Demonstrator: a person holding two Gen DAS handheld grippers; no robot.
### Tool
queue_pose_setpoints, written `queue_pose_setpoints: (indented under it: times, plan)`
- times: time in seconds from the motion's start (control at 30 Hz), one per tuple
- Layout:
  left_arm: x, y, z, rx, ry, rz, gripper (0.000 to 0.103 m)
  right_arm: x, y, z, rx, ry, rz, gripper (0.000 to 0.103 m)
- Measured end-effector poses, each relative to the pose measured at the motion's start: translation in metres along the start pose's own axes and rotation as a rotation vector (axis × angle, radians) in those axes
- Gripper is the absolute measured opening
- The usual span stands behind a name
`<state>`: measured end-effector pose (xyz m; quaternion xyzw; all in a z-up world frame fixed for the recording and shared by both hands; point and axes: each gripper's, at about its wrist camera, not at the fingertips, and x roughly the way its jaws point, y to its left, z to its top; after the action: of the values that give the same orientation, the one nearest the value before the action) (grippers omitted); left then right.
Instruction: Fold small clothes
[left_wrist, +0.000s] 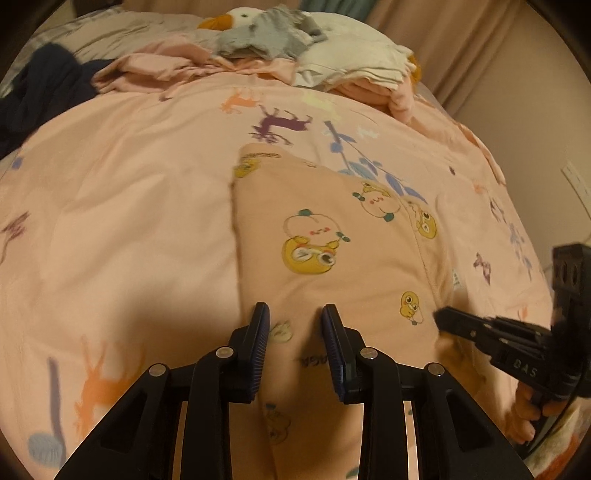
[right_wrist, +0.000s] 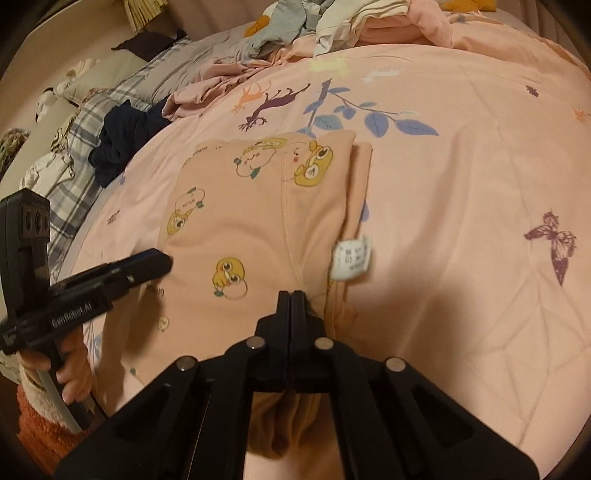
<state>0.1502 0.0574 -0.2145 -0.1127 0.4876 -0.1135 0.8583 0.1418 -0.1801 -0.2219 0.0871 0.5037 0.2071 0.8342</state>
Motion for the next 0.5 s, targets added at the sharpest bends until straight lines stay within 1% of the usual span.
queue_pose_setpoints:
  times: [0.03, 0.07, 0.1, 0.13, 0.23, 0.3, 0.33, 0.37, 0.4, 0.43, 0.5]
  plan:
    - [-0.007, -0.001, -0.002, -0.006, -0.009, 0.013, 0.032, -0.006, 0.004, -0.001, -0.009, -0.008, 0.001, 0.000]
    - [-0.011, -0.002, -0.004, -0.006, -0.015, 0.026, 0.032, -0.010, 0.008, -0.002, -0.016, -0.015, 0.012, 0.007]
    - [-0.016, -0.004, -0.007, -0.001, -0.023, 0.033, 0.032, -0.014, 0.012, -0.002, -0.021, -0.014, 0.022, 0.008]
    - [-0.020, -0.007, -0.012, 0.005, -0.027, 0.026, 0.032, -0.017, 0.017, -0.002, -0.031, -0.011, 0.030, 0.008]
    - [-0.023, -0.018, -0.025, 0.024, 0.005, 0.016, 0.032, -0.025, 0.030, -0.009, -0.070, -0.006, 0.050, 0.008]
    - [-0.020, -0.024, -0.033, 0.052, 0.011, 0.051, 0.032, -0.023, 0.032, -0.016, -0.083, 0.015, 0.037, 0.008]
    - [-0.017, -0.026, -0.036, 0.059, 0.015, 0.071, 0.032, -0.018, 0.029, -0.021, -0.081, 0.036, 0.004, 0.008]
    - [-0.012, -0.027, -0.040, 0.070, 0.029, 0.108, 0.032, -0.014, 0.025, -0.024, -0.069, 0.054, -0.031, 0.006]
    - [-0.007, -0.025, -0.043, 0.075, 0.044, 0.135, 0.032, -0.011, 0.021, -0.028, -0.057, 0.068, -0.057, 0.000]
    - [-0.005, -0.024, -0.047, 0.074, 0.050, 0.150, 0.032, -0.008, 0.012, -0.032, -0.034, 0.075, -0.057, 0.000]
    - [-0.006, -0.021, -0.053, 0.064, 0.029, 0.147, 0.032, -0.011, 0.004, -0.039, -0.005, 0.062, -0.029, 0.000]
